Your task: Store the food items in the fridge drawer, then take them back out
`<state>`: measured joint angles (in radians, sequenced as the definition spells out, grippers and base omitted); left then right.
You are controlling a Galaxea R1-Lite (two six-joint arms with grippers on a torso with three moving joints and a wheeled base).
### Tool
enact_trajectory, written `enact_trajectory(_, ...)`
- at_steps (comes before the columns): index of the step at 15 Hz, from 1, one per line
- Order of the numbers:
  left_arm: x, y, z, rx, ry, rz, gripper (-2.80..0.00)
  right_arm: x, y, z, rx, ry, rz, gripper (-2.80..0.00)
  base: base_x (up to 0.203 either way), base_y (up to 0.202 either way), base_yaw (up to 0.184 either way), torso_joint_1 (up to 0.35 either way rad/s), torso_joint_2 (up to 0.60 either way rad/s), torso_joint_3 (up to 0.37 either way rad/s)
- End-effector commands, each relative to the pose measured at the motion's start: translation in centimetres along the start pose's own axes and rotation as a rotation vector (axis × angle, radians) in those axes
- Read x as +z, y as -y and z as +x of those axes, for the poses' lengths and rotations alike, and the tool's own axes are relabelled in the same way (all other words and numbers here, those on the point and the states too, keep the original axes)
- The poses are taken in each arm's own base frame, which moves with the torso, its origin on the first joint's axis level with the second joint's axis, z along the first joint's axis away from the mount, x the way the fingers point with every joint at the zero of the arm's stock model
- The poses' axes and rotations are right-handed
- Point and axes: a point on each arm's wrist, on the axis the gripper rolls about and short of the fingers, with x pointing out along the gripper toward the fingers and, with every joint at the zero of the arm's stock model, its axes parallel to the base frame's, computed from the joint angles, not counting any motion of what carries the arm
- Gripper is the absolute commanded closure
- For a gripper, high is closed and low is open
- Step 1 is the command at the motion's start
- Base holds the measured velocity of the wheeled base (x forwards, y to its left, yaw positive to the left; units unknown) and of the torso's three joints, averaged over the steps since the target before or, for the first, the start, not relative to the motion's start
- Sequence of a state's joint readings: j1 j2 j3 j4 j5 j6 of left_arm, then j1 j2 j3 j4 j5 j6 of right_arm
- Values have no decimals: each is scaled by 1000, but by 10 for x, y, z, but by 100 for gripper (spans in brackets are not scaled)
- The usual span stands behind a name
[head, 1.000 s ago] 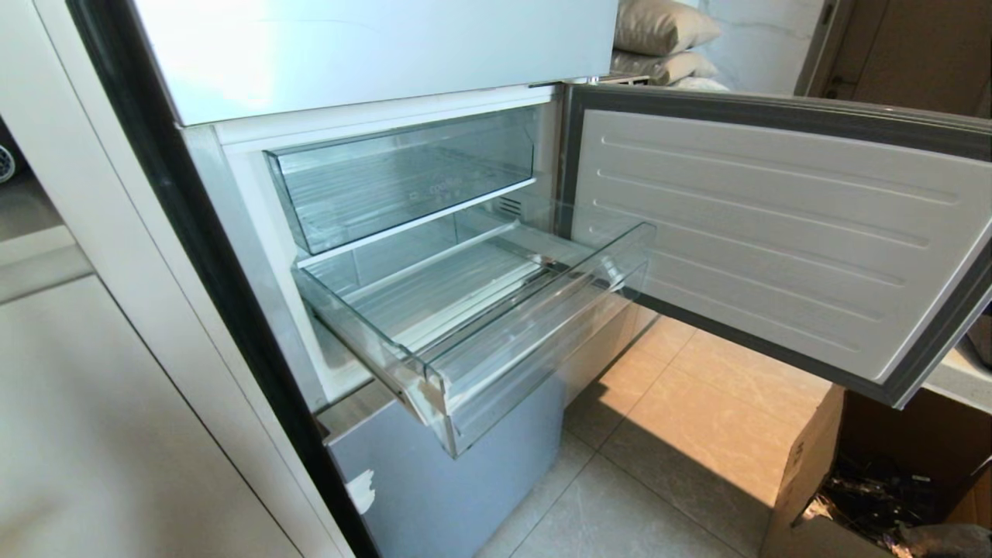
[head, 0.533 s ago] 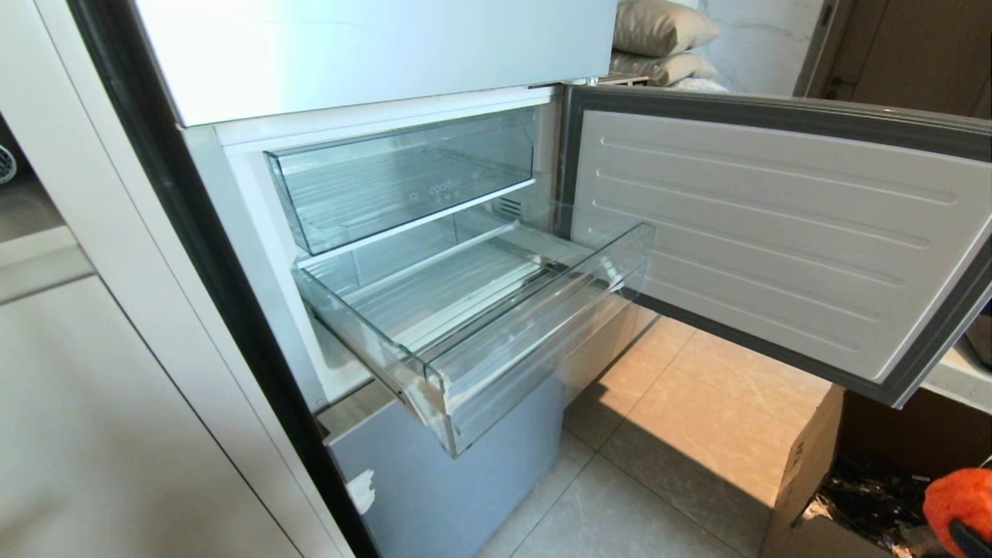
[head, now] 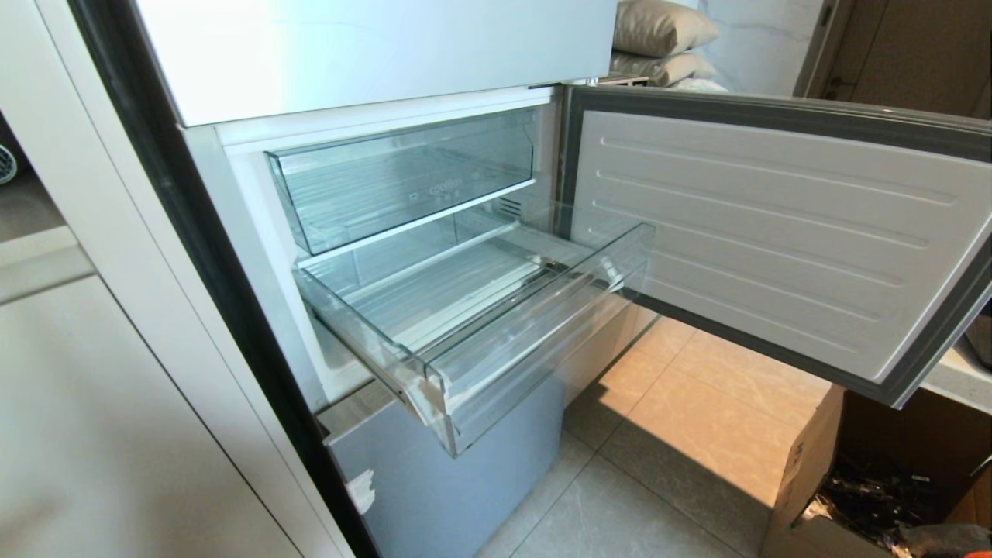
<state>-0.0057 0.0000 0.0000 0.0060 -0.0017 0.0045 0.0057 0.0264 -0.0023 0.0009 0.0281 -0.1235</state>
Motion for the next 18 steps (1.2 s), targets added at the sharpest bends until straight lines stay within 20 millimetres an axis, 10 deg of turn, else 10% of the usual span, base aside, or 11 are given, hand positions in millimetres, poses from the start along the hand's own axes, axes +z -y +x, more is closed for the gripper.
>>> enact_trajectory(1,0,0,0,0,0,0,0,-2,0,-2,0,21,-1,0,0,0,0,0,0,0)
enact_trajectory(11,0,0,0,0,0,0,0,-2,0,-2,-4,20,14,0,0,0,7,0,0,1)
enact_trajectory(18,0,0,0,0,0,0,0,-2,0,-2,-4,20,14,0,0,-11,170,2,0,1)
